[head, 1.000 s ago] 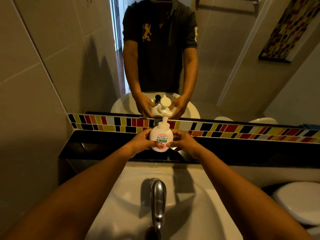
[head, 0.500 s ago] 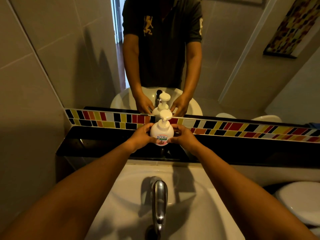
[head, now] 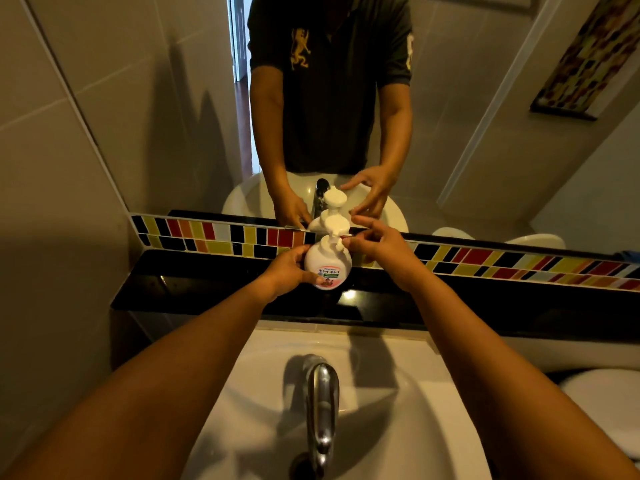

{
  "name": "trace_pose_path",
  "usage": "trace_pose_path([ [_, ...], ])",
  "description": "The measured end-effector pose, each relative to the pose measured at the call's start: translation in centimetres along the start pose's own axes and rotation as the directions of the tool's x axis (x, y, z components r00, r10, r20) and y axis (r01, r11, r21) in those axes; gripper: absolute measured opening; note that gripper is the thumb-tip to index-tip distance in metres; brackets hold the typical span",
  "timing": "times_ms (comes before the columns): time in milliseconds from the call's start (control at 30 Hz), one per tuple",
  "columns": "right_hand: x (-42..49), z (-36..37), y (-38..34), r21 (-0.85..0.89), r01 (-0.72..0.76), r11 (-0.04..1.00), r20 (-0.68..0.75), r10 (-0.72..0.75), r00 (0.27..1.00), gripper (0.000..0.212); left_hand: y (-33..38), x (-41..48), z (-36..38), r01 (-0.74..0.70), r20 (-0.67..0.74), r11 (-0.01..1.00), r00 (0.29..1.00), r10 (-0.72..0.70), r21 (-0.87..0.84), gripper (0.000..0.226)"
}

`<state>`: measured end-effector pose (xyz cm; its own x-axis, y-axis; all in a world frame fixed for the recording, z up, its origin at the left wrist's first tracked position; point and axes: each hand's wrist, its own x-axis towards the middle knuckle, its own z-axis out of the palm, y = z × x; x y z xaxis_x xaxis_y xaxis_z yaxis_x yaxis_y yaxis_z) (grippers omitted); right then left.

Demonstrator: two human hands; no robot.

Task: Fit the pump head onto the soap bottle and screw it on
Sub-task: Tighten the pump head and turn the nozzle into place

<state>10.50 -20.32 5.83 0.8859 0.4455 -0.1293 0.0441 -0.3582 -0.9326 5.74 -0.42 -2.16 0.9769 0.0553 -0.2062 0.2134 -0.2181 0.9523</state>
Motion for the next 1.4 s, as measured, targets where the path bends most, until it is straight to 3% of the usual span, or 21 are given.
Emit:
trace_pose_path([
  [500, 1.0, 0.7, -1.6, -0.102, 0.095, 0.99, 0.028, -0.092, 0.995, 0.056, 0.0, 0.2, -0.3, 0.032, 0.011, 0.999, 0.999, -0.033, 0.033, 0.066],
  [700, 1.2, -0.1, -1.9, -0.127, 0.091, 0.988, 0.106, -0.078, 0.991, 0.054, 0.1, 0.2, -0.5, 0.036, 0.021, 0.999, 0.999, -0.037, 0.039, 0.068],
  [1100, 1.2, -0.1, -1.9, -0.1, 0.091, 0.991, 0.093, -0.082, 0.992, 0.052, 0.4, -0.2, -0.3, 0.035, 0.01, 0.999, 0.999, -0.035, 0.038, 0.067],
  [1233, 1.0, -0.1, -1.3, -0.103, 0.084, 0.991, 0.085, -0.075, 0.994, 0.065, 0.5, -0.3, -0.4, 0.038, 0.014, 0.999, 0.999, -0.039, 0.026, 0.069],
  [1400, -0.2, 0.0, 1.0, 0.02, 0.045, 0.999, -0.011, -0.045, 0.999, 0.057, 0.8, -0.5, -0.3, 0.041, 0.014, 0.999, 0.999, -0.04, -0.006, 0.072],
])
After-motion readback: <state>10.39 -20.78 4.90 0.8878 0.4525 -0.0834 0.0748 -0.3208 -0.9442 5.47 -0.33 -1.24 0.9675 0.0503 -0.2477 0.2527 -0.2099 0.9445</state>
